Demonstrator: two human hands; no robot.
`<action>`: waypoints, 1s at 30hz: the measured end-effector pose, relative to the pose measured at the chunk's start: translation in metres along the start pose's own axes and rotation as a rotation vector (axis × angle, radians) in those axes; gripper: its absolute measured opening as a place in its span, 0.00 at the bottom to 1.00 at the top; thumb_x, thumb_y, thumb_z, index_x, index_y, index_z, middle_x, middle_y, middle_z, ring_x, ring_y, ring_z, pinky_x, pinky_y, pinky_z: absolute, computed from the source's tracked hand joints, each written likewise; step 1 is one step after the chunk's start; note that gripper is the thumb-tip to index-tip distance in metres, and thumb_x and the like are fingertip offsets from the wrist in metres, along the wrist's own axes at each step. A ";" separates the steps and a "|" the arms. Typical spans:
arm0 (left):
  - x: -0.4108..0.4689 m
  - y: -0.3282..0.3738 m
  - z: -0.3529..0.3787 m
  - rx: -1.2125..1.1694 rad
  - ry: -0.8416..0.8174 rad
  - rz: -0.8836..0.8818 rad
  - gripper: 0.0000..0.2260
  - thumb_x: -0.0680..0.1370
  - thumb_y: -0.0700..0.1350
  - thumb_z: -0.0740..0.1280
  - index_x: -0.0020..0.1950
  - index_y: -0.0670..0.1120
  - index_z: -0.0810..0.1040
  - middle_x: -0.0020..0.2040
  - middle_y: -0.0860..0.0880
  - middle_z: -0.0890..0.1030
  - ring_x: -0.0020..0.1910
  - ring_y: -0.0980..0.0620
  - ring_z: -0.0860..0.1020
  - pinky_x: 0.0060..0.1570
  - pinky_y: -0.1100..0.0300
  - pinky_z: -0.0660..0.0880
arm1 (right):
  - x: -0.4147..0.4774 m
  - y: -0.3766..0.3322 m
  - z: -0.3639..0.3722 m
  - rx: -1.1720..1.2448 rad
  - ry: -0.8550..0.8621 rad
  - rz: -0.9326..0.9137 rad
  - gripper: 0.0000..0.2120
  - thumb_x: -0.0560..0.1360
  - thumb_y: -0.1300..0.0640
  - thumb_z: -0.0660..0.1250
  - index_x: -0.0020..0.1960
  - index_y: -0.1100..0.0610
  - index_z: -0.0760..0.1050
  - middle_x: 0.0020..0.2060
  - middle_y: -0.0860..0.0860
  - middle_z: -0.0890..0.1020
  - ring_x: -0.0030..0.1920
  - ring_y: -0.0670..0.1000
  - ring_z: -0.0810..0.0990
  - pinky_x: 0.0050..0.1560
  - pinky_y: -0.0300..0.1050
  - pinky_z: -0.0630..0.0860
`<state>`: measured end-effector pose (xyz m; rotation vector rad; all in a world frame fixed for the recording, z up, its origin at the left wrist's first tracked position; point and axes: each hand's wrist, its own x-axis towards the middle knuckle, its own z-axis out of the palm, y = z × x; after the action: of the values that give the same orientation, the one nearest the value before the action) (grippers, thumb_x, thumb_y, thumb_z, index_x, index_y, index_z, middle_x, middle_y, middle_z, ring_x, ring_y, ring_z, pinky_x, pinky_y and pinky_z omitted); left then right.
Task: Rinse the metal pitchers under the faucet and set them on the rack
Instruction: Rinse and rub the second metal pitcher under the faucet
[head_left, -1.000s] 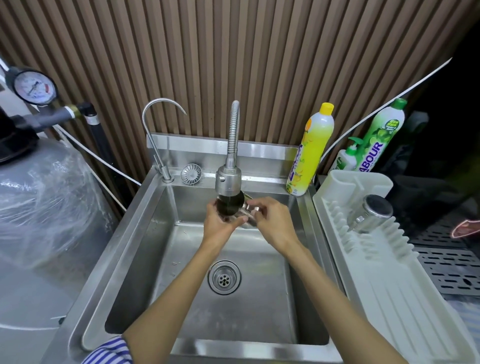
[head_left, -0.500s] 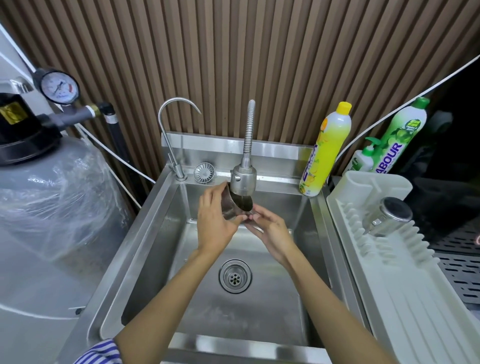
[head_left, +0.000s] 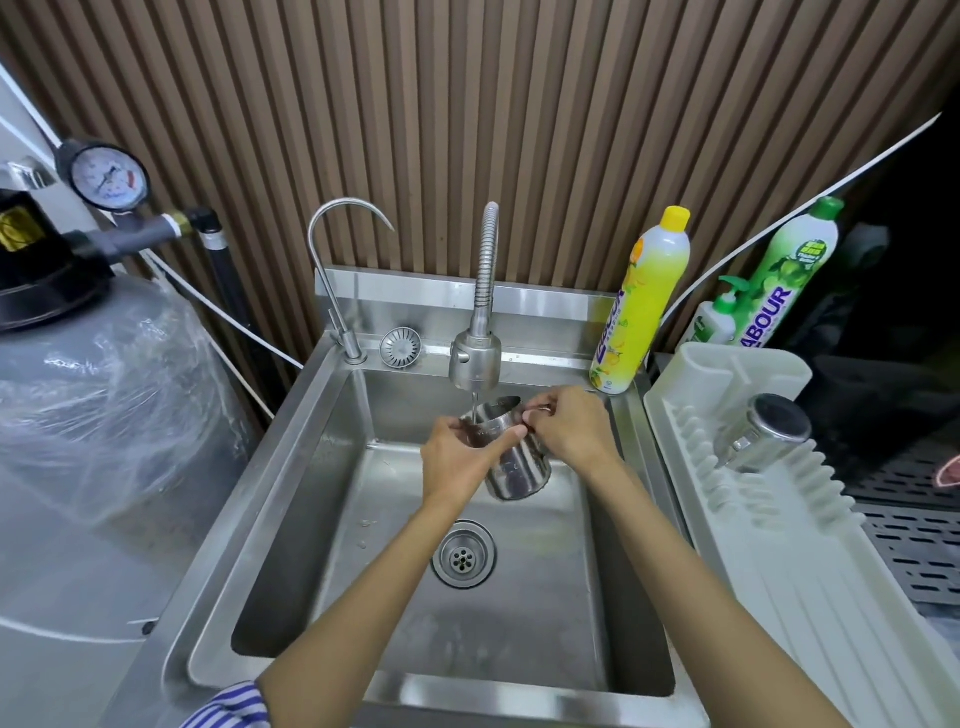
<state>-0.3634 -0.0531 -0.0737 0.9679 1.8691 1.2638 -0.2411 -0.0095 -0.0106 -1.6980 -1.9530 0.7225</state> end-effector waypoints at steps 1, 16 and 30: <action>0.004 -0.001 0.002 -0.055 -0.031 -0.048 0.31 0.57 0.57 0.79 0.51 0.47 0.70 0.48 0.50 0.78 0.48 0.52 0.78 0.51 0.58 0.76 | -0.002 -0.001 -0.001 -0.014 0.032 -0.043 0.08 0.72 0.60 0.67 0.49 0.56 0.82 0.47 0.53 0.85 0.49 0.53 0.82 0.53 0.46 0.77; 0.013 -0.001 -0.012 -0.080 0.091 0.288 0.35 0.59 0.35 0.79 0.58 0.51 0.65 0.49 0.59 0.76 0.47 0.60 0.76 0.43 0.80 0.67 | -0.007 0.021 0.042 0.765 -0.129 0.083 0.07 0.72 0.65 0.68 0.47 0.56 0.75 0.40 0.48 0.77 0.44 0.45 0.76 0.43 0.30 0.72; -0.003 0.002 -0.026 0.185 0.128 0.090 0.30 0.57 0.64 0.76 0.48 0.49 0.71 0.41 0.55 0.78 0.42 0.54 0.76 0.41 0.64 0.72 | -0.003 0.017 0.025 0.565 -0.164 0.130 0.05 0.72 0.66 0.68 0.48 0.64 0.80 0.39 0.60 0.82 0.37 0.53 0.81 0.51 0.50 0.80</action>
<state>-0.3837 -0.0668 -0.0639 1.1012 2.0919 1.2464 -0.2444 -0.0127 -0.0404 -1.4501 -1.5356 1.3487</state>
